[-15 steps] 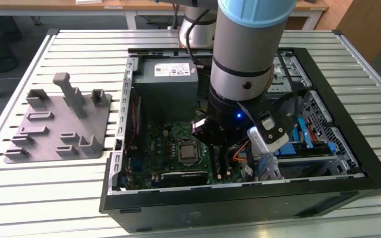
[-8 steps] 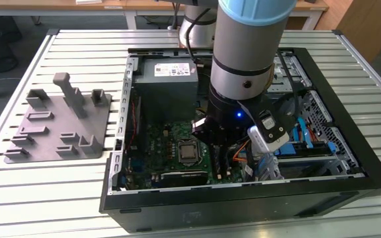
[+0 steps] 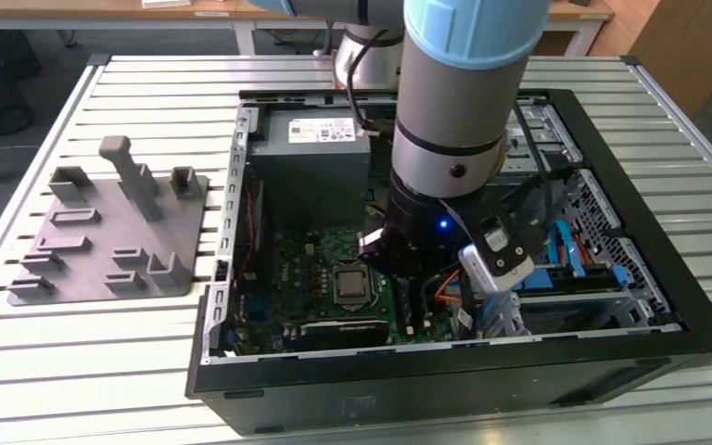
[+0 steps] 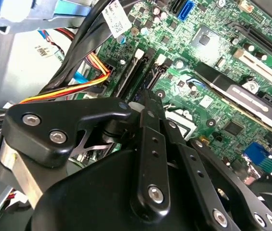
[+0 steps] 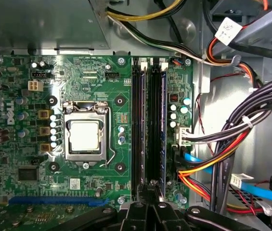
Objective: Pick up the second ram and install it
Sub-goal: 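Press down the second ram until it locks into place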
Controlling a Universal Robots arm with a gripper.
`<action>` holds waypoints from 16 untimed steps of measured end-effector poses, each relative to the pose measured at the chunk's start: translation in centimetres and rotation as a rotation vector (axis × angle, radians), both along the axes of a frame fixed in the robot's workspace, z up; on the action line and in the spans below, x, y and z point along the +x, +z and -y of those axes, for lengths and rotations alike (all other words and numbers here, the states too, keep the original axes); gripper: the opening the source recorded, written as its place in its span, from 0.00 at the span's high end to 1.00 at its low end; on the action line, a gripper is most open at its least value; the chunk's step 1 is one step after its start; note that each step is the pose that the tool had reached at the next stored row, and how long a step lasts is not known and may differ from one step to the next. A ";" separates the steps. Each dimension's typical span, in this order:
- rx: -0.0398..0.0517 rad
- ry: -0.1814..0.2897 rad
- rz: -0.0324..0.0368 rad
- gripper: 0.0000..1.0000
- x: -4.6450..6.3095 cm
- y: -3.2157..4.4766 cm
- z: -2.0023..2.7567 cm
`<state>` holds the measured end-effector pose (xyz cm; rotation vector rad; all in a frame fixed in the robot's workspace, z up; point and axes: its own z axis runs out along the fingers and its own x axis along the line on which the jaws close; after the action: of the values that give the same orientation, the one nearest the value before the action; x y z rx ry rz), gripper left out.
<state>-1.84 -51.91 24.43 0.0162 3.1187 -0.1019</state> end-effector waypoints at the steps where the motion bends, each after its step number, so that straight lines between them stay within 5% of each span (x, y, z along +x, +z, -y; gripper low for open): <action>1: 0.0002 0.000 0.0000 0.90 0.0 -0.20 0.00; 16: -0.0003 0.000 -0.0001 0.90 0.0 -2.34 0.01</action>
<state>-1.83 -51.92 22.09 0.0162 3.1188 -0.1023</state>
